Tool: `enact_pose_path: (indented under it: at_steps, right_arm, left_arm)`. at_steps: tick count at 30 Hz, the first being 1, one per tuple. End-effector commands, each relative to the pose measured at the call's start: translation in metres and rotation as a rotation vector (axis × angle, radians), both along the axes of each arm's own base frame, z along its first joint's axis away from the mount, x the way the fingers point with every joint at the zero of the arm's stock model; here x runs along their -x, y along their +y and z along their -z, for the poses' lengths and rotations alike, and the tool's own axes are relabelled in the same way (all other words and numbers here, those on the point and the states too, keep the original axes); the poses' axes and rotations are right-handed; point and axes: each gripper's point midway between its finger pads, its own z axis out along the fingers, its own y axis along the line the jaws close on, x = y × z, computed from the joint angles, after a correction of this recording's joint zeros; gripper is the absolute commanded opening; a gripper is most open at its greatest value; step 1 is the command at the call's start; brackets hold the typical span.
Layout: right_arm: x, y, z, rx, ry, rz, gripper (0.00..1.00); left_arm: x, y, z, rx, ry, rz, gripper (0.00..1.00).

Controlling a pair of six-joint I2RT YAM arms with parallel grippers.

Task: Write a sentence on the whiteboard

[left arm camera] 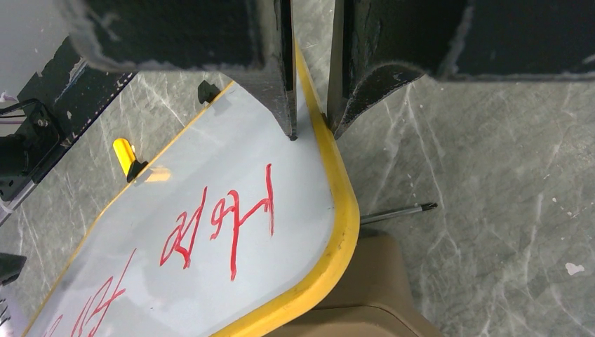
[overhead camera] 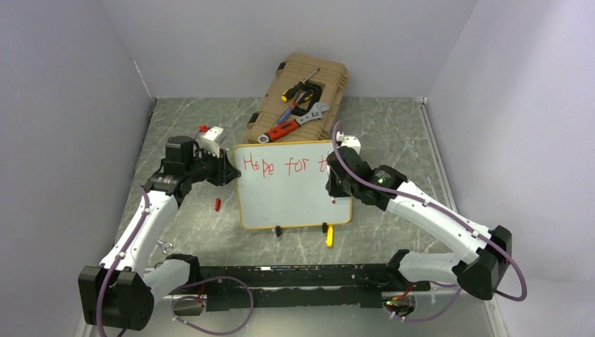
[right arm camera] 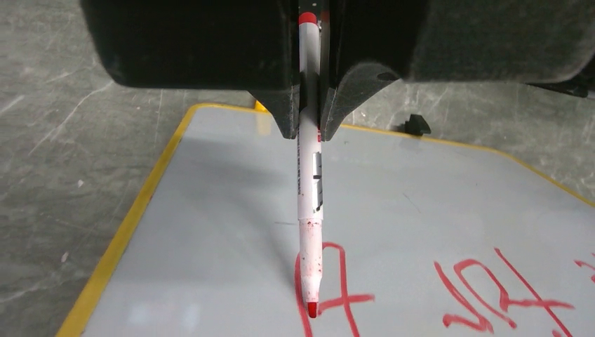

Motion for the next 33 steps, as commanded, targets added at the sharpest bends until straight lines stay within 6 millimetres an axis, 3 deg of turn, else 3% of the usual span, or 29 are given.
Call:
enact_pose_path:
  at_steps: [1, 14, 22, 25, 33]
  right_arm:
    - [-0.018, -0.006, -0.021, 0.008, -0.076, 0.047, 0.0]
    - [0.004, -0.023, 0.008, -0.007, 0.014, 0.093, 0.0]
    - [0.018, -0.017, 0.025, -0.03, 0.076, 0.061, 0.0]
    - [0.018, -0.02, 0.021, -0.029, 0.063, 0.066, 0.0]
    - [0.005, -0.023, -0.02, -0.07, -0.074, 0.064, 0.0]
  left_arm:
    - [0.002, -0.008, -0.014, 0.01, -0.046, 0.049, 0.0]
    - [0.003, -0.009, -0.014, 0.015, -0.045, 0.053, 0.0]
    - [0.003, -0.009, -0.014, 0.015, -0.044, 0.056, 0.0]
    - [0.003, -0.009, -0.015, 0.014, -0.047, 0.054, 0.0]
    - [0.003, -0.009, -0.015, 0.01, -0.049, 0.051, 0.0]
